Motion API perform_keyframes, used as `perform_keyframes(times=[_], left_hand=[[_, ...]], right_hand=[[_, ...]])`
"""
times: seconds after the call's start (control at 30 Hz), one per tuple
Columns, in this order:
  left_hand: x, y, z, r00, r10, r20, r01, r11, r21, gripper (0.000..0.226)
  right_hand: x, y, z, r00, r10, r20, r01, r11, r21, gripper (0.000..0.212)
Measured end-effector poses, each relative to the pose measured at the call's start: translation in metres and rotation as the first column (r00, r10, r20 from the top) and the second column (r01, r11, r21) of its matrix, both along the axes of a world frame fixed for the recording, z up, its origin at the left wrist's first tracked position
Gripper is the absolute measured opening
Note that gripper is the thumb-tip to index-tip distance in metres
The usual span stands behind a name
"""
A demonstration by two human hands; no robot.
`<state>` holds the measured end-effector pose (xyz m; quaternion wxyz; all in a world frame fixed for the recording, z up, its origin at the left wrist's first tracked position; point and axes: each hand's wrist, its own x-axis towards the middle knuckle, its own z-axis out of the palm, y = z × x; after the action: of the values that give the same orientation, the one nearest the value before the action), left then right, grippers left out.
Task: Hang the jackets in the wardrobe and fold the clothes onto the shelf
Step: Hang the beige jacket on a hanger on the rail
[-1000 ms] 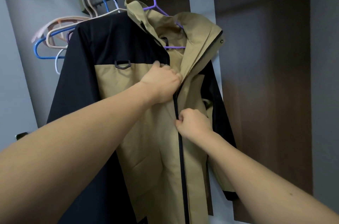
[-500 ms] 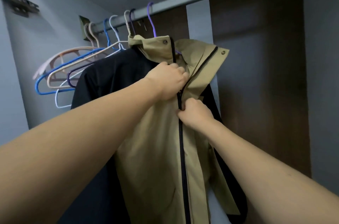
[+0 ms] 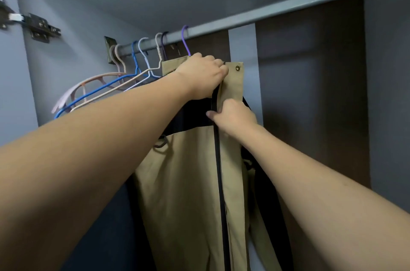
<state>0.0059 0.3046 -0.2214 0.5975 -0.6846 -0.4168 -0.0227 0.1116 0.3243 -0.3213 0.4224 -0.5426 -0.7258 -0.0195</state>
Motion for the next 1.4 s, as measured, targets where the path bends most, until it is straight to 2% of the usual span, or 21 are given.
perform_keyframes(times=[0.13,0.27,0.4,0.47,0.53,0.6,0.67,0.7,0.77,0.8,0.87,0.9,0.97,1.07,1.1,1.17,1.23,1.27,1.3,1.37,1.4], left_hand=[[-0.003,0.001,0.007,0.999,0.038,-0.025,-0.036,0.996,0.078,0.026],[-0.007,0.0,0.032,0.976,0.003,0.216,-0.031,0.991,0.128,0.023],[-0.01,0.003,0.041,0.934,-0.04,0.354,0.013,0.997,0.08,0.02],[-0.011,0.005,0.038,0.881,-0.088,0.465,0.076,0.996,0.046,0.018],[-0.013,0.002,0.034,0.784,-0.112,0.611,0.16,0.987,-0.023,0.022],[-0.02,-0.003,0.033,0.688,-0.064,0.723,0.199,0.975,-0.103,0.027],[-0.03,-0.007,0.032,0.652,0.044,0.757,0.159,0.968,-0.194,0.028],[-0.034,-0.008,0.031,0.639,0.085,0.764,0.148,0.962,-0.231,0.027],[-0.041,-0.008,0.03,0.567,0.083,0.819,0.22,0.943,-0.249,0.024],[-0.043,-0.008,0.03,0.52,0.058,0.852,0.279,0.931,-0.234,0.022],[-0.046,-0.008,0.03,0.471,0.024,0.882,0.364,0.905,-0.219,0.016],[-0.045,-0.009,0.031,0.463,0.023,0.886,0.392,0.891,-0.228,0.015],[-0.042,-0.009,0.032,0.472,0.026,0.881,0.405,0.882,-0.243,0.018],[-0.038,-0.011,0.03,0.519,-0.064,0.852,0.417,0.889,-0.188,0.018],[-0.039,-0.013,0.025,0.572,-0.153,0.806,0.399,0.911,-0.11,0.016],[-0.042,-0.02,0.009,0.749,-0.293,0.594,0.354,0.935,0.015,0.02],[-0.049,-0.024,-0.007,0.88,-0.245,0.406,0.298,0.952,-0.071,0.031],[-0.053,-0.022,-0.012,0.896,-0.213,0.389,0.281,0.952,-0.125,0.034],[-0.055,-0.021,-0.013,0.868,-0.227,0.441,0.312,0.941,-0.129,0.034],[-0.056,-0.016,-0.008,0.722,-0.319,0.614,0.413,0.911,-0.012,0.027],[-0.054,-0.012,-0.003,0.677,-0.311,0.667,0.391,0.92,0.032,0.026]], right_hand=[[-0.006,0.0,0.011,0.998,-0.005,0.058,0.004,1.0,0.021,0.022],[-0.006,-0.001,0.009,0.992,0.024,0.125,-0.029,0.999,0.035,0.015],[-0.008,-0.007,0.007,0.99,0.031,0.135,-0.038,0.998,0.055,0.013],[-0.008,-0.009,0.007,0.988,0.034,0.153,-0.039,0.999,0.028,0.017],[-0.005,-0.009,0.006,0.992,0.024,0.126,-0.028,0.999,0.03,0.024],[0.001,-0.008,0.011,0.999,-0.041,-0.003,0.041,0.979,0.199,0.026],[0.012,-0.005,0.026,0.981,-0.06,-0.185,0.124,0.927,0.354,0.031],[0.017,-0.004,0.036,0.969,-0.035,-0.245,0.126,0.921,0.368,0.04],[0.028,-0.001,0.058,0.953,0.052,-0.297,0.039,0.956,0.292,0.058],[0.03,0.001,0.068,0.943,0.117,-0.311,-0.042,0.971,0.235,0.06],[0.029,0.002,0.081,0.925,0.24,-0.294,-0.203,0.967,0.15,0.051],[0.028,0.002,0.085,0.925,0.277,-0.261,-0.25,0.959,0.134,0.038],[0.024,0.006,0.089,0.931,0.284,-0.228,-0.262,0.957,0.123,0.008],[0.021,0.014,0.09,0.88,0.325,-0.346,-0.322,0.944,0.066,0.022],[0.022,0.016,0.09,0.857,0.333,-0.393,-0.34,0.939,0.055,0.02],[0.026,0.022,0.089,0.82,0.335,-0.464,-0.353,0.934,0.051,0.014],[0.03,0.027,0.086,0.795,0.354,-0.493,-0.375,0.925,0.061,0.012],[0.031,0.028,0.085,0.78,0.374,-0.502,-0.398,0.915,0.064,0.012],[0.03,0.029,0.084,0.763,0.399,-0.508,-0.427,0.902,0.067,0.011],[0.027,0.029,0.081,0.736,0.449,-0.507,-0.48,0.874,0.077,0.01],[0.024,0.03,0.081,0.729,0.476,-0.493,-0.498,0.862,0.096,0.011]])
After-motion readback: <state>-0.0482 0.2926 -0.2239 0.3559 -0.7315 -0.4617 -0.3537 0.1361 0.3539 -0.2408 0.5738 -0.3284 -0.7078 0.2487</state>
